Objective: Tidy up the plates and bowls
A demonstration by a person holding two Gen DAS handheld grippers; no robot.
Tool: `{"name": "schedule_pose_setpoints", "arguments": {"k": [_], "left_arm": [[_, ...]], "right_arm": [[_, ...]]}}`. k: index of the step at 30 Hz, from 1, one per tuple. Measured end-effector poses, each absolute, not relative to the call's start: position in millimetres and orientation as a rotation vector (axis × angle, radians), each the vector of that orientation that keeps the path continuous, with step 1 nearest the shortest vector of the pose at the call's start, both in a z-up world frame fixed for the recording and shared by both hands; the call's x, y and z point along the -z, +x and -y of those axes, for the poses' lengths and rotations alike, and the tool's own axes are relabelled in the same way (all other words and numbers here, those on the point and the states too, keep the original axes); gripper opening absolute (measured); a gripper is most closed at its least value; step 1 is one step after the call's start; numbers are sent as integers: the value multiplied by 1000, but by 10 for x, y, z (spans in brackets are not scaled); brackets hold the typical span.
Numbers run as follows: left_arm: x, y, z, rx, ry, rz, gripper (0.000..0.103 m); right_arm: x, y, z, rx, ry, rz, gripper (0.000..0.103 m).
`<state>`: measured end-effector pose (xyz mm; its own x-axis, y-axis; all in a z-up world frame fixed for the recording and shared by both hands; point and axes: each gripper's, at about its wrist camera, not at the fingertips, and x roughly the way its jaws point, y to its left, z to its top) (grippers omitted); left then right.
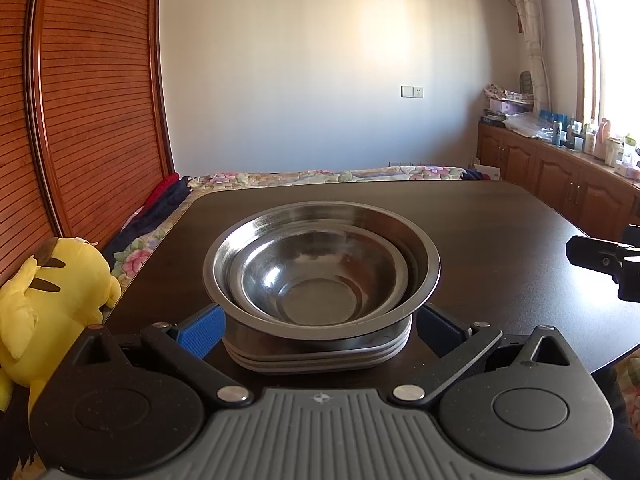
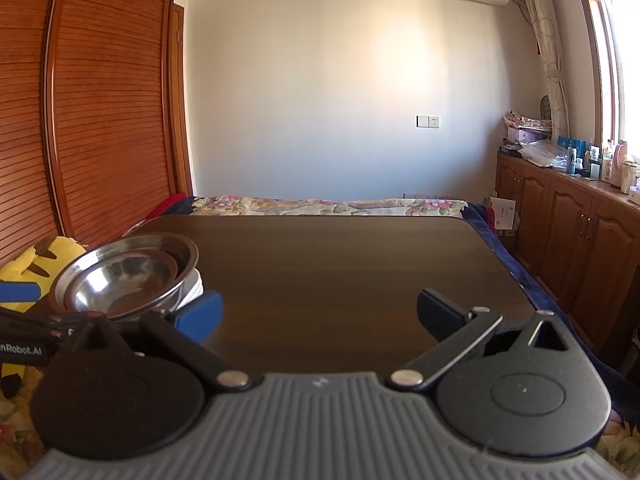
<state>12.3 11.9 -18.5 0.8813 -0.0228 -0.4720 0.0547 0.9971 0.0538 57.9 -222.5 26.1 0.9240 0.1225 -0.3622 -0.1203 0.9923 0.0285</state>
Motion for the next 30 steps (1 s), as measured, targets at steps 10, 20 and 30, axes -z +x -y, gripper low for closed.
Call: {"name": "schedule_pose_setpoints", "arguments": {"k": [10,20,30], "left_arm": [[179,121,-116,41,67,-490,103],[180,121,-114,40,67,-490,103],[176,120,-112,41,68,-490,103]], "right_arm": [[-264,585,2232,-124,10,-372,103],[-263,587,2236,-125,10,-372,103],[-255,577,2224,-121,14,-370,103]]}}
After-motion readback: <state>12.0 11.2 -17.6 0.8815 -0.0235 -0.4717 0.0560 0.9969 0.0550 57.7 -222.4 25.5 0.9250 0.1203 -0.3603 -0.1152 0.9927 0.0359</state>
